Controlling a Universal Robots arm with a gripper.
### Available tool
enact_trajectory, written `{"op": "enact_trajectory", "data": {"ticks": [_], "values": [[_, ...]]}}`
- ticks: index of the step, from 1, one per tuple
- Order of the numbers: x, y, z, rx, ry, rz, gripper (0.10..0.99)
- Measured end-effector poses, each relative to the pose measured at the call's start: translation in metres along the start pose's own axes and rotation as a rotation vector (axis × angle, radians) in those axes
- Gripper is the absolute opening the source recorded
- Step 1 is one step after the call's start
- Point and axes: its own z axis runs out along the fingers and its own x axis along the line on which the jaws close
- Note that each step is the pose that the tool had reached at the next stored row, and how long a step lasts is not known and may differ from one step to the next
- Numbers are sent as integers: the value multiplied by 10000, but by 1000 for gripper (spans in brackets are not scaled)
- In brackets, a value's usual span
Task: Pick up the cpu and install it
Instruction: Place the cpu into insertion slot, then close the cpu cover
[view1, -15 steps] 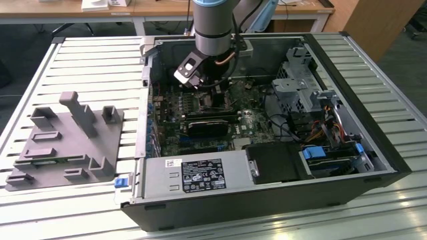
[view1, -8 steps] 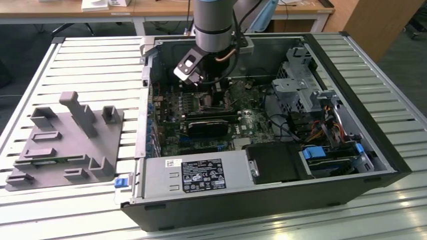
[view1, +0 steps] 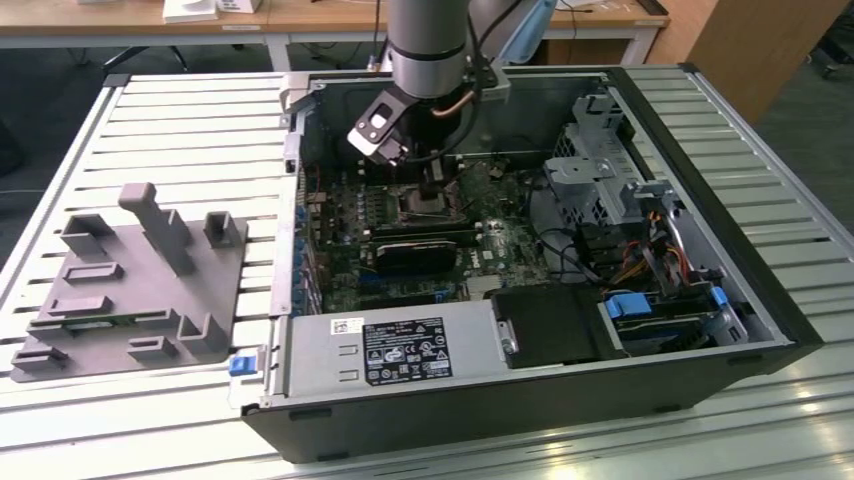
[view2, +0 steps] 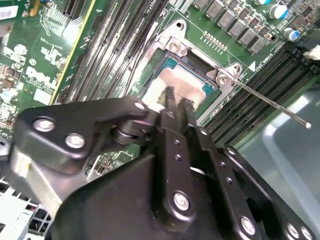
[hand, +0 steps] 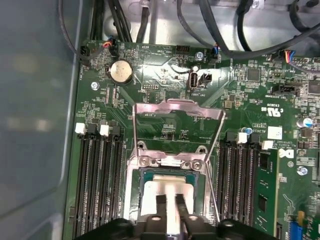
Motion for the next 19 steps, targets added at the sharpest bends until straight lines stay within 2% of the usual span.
{"op": "enact_trajectory", "data": {"ticks": [2, 4, 19], "values": [[0, 5, -33, 22, 3, 1, 129], [0, 8, -60, 42, 3, 2, 106], [1, 23, -255, 88, 7, 2, 106]]}}
